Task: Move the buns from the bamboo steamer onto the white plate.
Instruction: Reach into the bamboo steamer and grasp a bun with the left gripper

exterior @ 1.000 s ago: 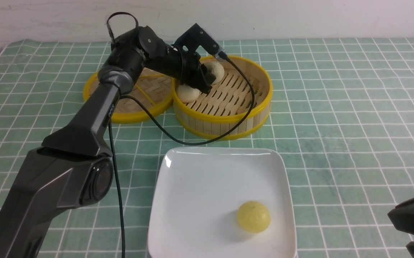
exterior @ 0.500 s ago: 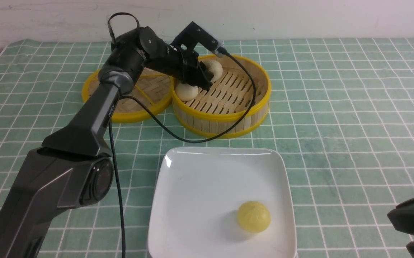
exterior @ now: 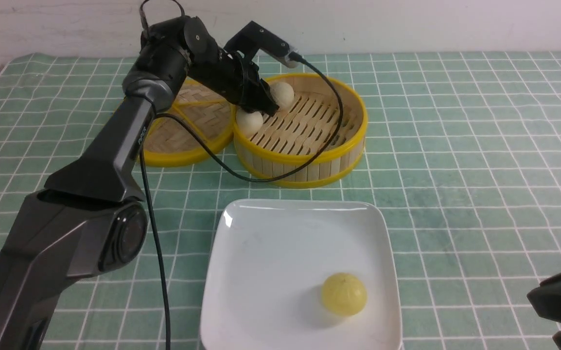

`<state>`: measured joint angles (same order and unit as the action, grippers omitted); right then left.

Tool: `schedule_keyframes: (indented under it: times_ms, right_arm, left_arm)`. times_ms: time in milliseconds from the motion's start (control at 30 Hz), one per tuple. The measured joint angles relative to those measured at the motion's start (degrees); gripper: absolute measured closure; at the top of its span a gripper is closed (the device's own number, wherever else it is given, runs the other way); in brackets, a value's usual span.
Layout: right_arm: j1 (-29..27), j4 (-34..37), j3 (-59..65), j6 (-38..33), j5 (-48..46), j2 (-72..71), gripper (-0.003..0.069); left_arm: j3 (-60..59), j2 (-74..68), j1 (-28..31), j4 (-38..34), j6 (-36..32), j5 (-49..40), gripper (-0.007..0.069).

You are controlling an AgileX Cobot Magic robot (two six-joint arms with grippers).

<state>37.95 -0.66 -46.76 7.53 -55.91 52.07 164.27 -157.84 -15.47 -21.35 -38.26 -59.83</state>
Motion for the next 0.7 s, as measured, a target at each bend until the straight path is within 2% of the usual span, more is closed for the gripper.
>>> schedule_keyframes:
  times_ms: [367, 533, 700]
  right_arm:
    - [0.0, 0.0, 0.0, 0.0, -0.3, 0.0, 0.0505]
    - [0.0, 0.11, 0.0, 0.0, -0.3, 0.0, 0.0501]
    - [0.0, 0.66, 0.0, 0.0, -0.3, 0.0, 0.0499]
  left_arm:
    - [-0.06, 2.35, 0.2, 2.12, 3.15, -1.73, 0.0482]
    - [-0.06, 2.28, 0.2, 2.12, 3.8, 2.02, 0.0463]
    - [-0.06, 1.09, 0.2, -0.53, 6.56, 6.46, 0.0369]
